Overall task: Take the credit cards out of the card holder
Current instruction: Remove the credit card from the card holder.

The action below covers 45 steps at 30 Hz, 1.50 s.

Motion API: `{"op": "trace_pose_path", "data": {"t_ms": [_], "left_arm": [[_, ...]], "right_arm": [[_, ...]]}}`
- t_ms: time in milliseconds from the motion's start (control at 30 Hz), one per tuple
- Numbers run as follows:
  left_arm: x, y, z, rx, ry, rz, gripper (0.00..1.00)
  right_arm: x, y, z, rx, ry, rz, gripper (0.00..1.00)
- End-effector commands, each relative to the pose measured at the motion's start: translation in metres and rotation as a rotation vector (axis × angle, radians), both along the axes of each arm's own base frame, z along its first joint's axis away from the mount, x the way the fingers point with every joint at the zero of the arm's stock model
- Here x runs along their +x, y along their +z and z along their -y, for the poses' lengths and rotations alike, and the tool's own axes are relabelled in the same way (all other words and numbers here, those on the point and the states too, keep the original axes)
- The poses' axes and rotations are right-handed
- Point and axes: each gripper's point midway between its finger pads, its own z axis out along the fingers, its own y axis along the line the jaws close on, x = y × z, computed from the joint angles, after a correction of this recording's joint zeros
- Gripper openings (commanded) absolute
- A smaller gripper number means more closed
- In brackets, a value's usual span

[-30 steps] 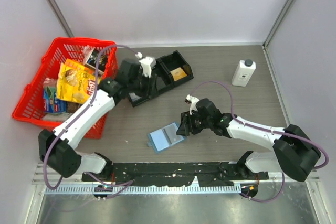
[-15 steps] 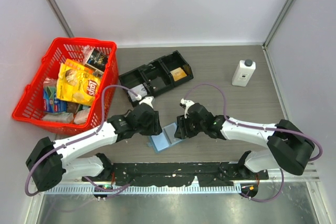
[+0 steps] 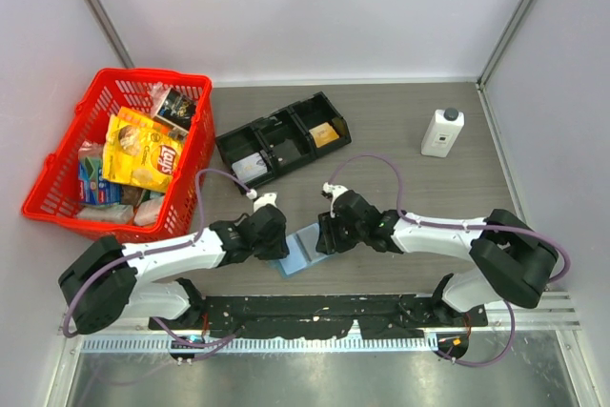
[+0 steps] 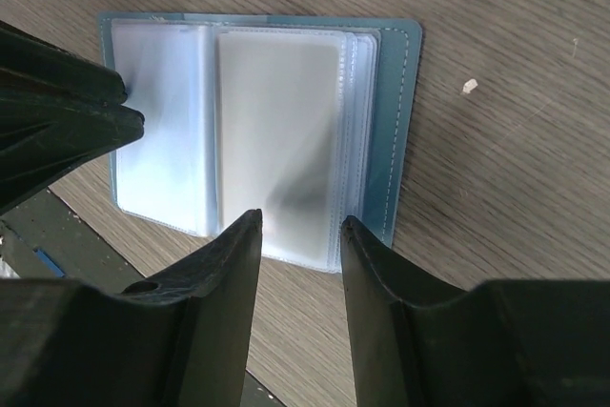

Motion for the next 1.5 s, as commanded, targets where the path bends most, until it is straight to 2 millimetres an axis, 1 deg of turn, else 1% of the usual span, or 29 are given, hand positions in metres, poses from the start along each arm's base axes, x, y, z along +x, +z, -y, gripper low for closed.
{"op": "trace_pose_path", "data": {"t_ms": [0, 33, 100, 200, 267, 367, 400, 533, 633, 767, 900, 933, 1067, 1100, 1200, 1233, 1300, 1367, 1467], "left_arm": [[-0.003, -0.011, 0.0, 0.01, 0.016, -0.01, 0.31], [-0.004, -0.014, -0.001, 0.017, 0.017, -0.021, 0.29], [-0.007, -0.019, 0.0, 0.025, 0.01, -0.036, 0.27], [-0.009, -0.023, 0.002, 0.024, 0.005, -0.049, 0.24], [-0.009, -0.023, 0.005, 0.018, 0.0, -0.051, 0.23], [-0.009, -0.024, 0.006, 0.018, -0.005, -0.054, 0.22], [-0.009, -0.023, 0.007, 0.016, -0.007, -0.052, 0.22], [-0.008, -0.021, 0.009, 0.006, -0.009, -0.048, 0.22], [-0.006, -0.018, 0.011, -0.005, -0.009, -0.04, 0.22], [-0.005, -0.013, 0.011, -0.024, -0.002, -0.027, 0.22], [-0.005, -0.01, 0.01, -0.044, 0.013, -0.014, 0.22], [-0.005, -0.01, 0.01, -0.046, 0.016, -0.011, 0.22], [-0.005, -0.008, 0.009, -0.054, 0.02, -0.008, 0.22], [-0.005, -0.008, 0.009, -0.056, 0.021, -0.008, 0.22], [-0.006, -0.006, 0.008, -0.068, 0.029, -0.006, 0.23], [-0.006, -0.004, 0.008, -0.074, 0.033, -0.003, 0.23], [-0.005, 0.001, 0.007, -0.093, 0.051, 0.012, 0.24], [-0.002, 0.009, 0.005, -0.116, 0.075, 0.032, 0.25], [0.001, 0.023, 0.0, -0.153, 0.116, 0.069, 0.29]], "right_arm": [[0.004, 0.007, -0.014, 0.04, -0.001, 0.003, 0.43], [0.006, 0.011, -0.02, 0.067, 0.005, 0.017, 0.43], [0.003, 0.016, -0.025, 0.09, 0.023, 0.01, 0.4], [0.003, 0.024, -0.029, 0.106, 0.032, 0.016, 0.39], [0.005, 0.033, -0.032, 0.121, 0.038, 0.027, 0.37], [0.006, 0.047, -0.039, 0.158, 0.055, 0.04, 0.37], [0.007, 0.055, -0.043, 0.176, 0.065, 0.05, 0.37], [0.005, 0.068, -0.05, 0.211, 0.099, 0.058, 0.37], [-0.004, 0.071, -0.055, 0.229, 0.154, 0.042, 0.38], [-0.008, 0.076, -0.059, 0.252, 0.183, 0.045, 0.38], [-0.008, 0.077, -0.058, 0.255, 0.181, 0.054, 0.38], [-0.007, 0.074, -0.056, 0.247, 0.171, 0.053, 0.38], [-0.003, 0.075, -0.052, 0.246, 0.135, 0.071, 0.36], [-0.003, 0.076, -0.052, 0.249, 0.132, 0.073, 0.35], [-0.005, 0.084, -0.056, 0.284, 0.156, 0.084, 0.34], [-0.006, 0.085, -0.058, 0.29, 0.167, 0.085, 0.34], [-0.014, 0.09, -0.065, 0.333, 0.221, 0.063, 0.34], [-0.019, 0.09, -0.07, 0.356, 0.25, 0.039, 0.34], [-0.022, 0.083, -0.074, 0.355, 0.269, 0.001, 0.34]]}}
